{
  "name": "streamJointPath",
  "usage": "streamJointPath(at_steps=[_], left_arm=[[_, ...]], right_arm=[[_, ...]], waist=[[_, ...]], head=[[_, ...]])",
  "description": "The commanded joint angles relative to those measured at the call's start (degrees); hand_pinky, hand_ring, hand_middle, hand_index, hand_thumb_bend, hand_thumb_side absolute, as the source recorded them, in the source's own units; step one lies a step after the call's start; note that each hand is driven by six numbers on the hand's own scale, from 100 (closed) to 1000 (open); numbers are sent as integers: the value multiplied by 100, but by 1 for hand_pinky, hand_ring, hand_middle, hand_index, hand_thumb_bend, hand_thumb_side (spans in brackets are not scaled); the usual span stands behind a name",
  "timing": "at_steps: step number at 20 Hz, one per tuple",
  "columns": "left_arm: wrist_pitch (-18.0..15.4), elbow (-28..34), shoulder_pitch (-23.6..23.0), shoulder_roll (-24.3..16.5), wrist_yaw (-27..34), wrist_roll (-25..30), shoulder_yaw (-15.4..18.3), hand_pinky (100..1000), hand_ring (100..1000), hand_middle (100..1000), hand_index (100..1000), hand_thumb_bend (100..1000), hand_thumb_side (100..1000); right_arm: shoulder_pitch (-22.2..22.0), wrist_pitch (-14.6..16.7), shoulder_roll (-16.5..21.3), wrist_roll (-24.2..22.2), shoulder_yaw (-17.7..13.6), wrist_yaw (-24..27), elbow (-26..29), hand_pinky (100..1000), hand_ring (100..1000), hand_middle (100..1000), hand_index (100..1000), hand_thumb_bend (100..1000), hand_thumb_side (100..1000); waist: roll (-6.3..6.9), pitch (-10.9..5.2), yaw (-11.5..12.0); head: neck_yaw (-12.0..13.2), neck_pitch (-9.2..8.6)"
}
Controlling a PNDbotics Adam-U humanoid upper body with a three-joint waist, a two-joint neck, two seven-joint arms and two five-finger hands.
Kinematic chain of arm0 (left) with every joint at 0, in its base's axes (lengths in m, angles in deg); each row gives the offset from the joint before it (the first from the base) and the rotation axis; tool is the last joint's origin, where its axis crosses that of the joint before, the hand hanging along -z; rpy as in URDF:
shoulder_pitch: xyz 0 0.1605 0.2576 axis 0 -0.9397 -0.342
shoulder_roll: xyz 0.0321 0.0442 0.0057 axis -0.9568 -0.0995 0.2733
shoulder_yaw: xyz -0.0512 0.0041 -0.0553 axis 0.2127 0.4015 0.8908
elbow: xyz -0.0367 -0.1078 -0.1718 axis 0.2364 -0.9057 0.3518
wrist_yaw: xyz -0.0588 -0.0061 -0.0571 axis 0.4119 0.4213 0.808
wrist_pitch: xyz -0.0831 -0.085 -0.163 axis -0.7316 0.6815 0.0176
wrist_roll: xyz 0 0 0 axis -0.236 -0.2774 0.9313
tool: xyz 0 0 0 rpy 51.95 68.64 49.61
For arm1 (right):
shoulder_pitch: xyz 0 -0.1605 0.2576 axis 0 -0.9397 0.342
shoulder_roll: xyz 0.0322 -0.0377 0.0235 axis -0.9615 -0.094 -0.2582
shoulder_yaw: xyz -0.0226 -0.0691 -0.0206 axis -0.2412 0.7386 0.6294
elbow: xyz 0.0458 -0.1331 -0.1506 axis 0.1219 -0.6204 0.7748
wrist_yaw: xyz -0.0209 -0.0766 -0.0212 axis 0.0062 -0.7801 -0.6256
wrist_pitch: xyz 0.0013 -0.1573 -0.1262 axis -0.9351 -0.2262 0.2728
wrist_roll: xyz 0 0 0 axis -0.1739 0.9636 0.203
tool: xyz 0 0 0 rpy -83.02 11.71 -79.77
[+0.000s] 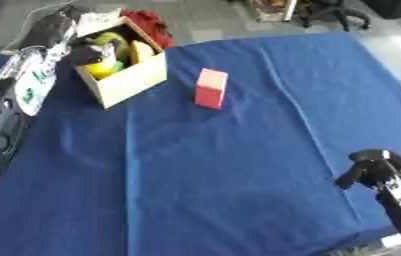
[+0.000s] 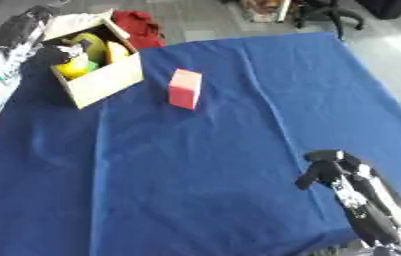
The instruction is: Pick up objects on the table and place them in the box.
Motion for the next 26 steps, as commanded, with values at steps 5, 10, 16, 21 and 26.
streamJointPath(at_steps=[5,10,16,21,26], left_arm=[[81,85,121,-125,-425,-104,111,886,894,953,1000,692,751],[44,326,72,-192,-66,-169,142,870,872,931,1000,593,750],[-143,1661,-240,-666,1269,-104,76,835,817,860,976,442,707],[-239,3250,-921,-1179,2906,-217,211,802,779,810,950,345,601],[-386,4884,-2040,-1563,3798,-552,565,791,760,782,933,251,548]], right_arm=[[39,-1,112,21,-49,-40,49,571,485,457,695,100,567],[39,8,108,35,-67,-59,44,571,485,457,695,100,556],[113,59,149,96,-162,-162,45,571,485,458,696,100,478],[382,158,180,179,-326,-362,47,573,485,458,697,100,414],[950,306,222,278,-552,-697,70,580,490,464,701,100,454]], waist=[[-10,-87,33],[-2,-101,67],[30,-122,258],[25,-159,506],[-4,-176,794]], head=[[-35,-43],[-72,-41],[-202,-23],[-291,7],[-427,7]])
